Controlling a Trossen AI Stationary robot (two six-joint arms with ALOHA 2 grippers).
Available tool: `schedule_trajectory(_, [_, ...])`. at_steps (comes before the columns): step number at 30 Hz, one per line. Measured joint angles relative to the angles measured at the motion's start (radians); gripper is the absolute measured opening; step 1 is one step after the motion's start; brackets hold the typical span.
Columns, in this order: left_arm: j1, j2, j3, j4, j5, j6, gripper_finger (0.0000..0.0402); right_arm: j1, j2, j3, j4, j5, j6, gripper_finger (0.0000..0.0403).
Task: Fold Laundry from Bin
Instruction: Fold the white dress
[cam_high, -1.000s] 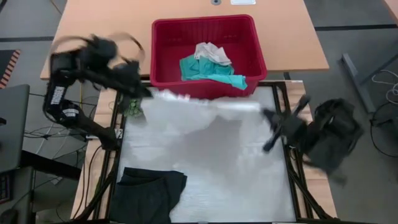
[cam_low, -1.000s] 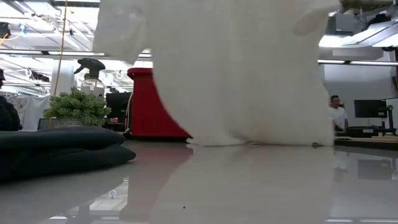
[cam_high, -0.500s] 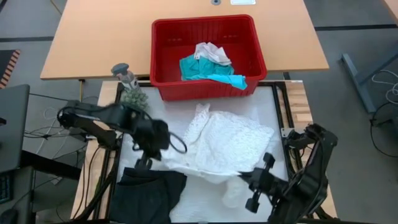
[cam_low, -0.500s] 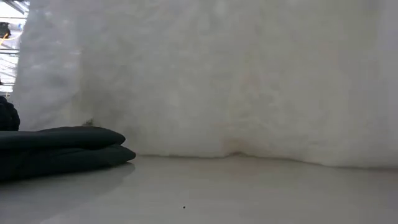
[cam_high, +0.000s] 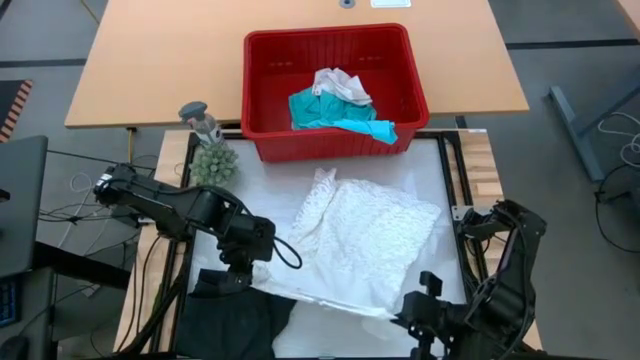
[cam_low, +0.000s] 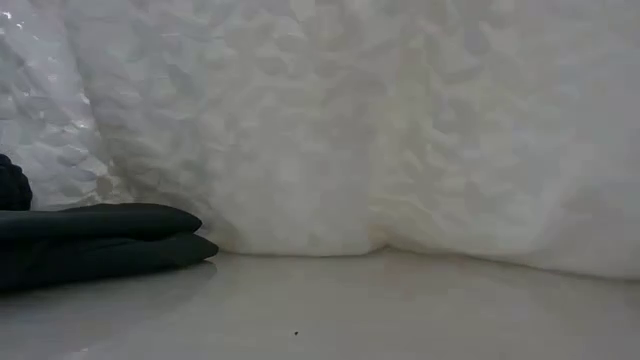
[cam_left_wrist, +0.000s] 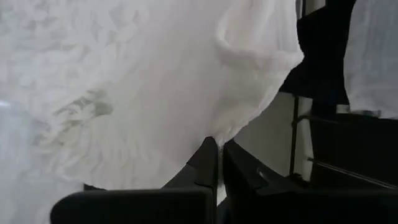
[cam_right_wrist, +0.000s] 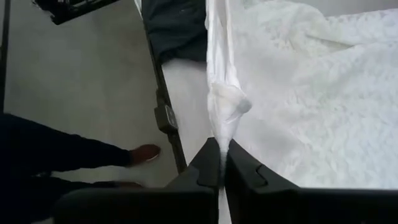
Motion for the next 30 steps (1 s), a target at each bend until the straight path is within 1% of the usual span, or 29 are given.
schedule_trajectory(3, [-0.011,0.000,-0.001,0.060,0.042,0.005,0.0000,-0.001,0.001,0.000,0.000,-0.006,-0.010,0.0049])
schedule_trajectory(8, [-0.043,0.000,-0.001,0.117,0.044,-0.001,0.0005,0.000,0.002,0.000,-0.008,-0.015,0.002,0.0054])
schedule_trajectory(10, [-0.063,0.000,-0.001,0.115,0.043,-0.011,0.0020,0.000,0.002,0.000,-0.009,-0.025,0.004,0.0055])
schedule_trajectory(13, [-0.089,0.000,-0.001,0.110,0.048,-0.043,0.0053,0.000,0.002,0.000,-0.016,-0.027,0.005,0.0056])
schedule_trajectory(17, [-0.115,0.000,-0.001,0.109,0.053,-0.073,0.0095,0.000,0.002,0.000,-0.016,-0.070,0.008,0.0056])
schedule_trajectory(20, [-0.125,0.000,-0.001,0.109,0.104,-0.117,0.0118,0.000,0.002,0.000,-0.022,-0.119,0.007,0.0057])
schedule_trajectory(24, [-0.152,0.000,-0.001,0.110,0.179,-0.206,0.0133,0.000,0.002,0.000,-0.074,-0.125,-0.011,0.0057])
schedule_trajectory(25, [-0.161,0.000,-0.001,0.110,0.184,-0.214,0.0134,0.000,0.002,0.000,-0.096,-0.115,-0.017,0.0057])
schedule_trajectory(27, [-0.173,0.000,-0.001,0.110,0.160,-0.210,0.0134,-0.008,0.003,0.000,-0.162,-0.051,-0.024,0.0057])
schedule_trajectory(28, [-0.173,0.000,-0.001,0.110,0.125,-0.191,0.0134,-0.018,0.003,-0.002,-0.178,-0.005,-0.022,0.0057])
schedule_trajectory(30, [-0.167,0.000,-0.001,0.112,0.008,-0.148,0.0134,-0.058,-0.016,-0.044,-0.171,0.072,-0.071,0.0057])
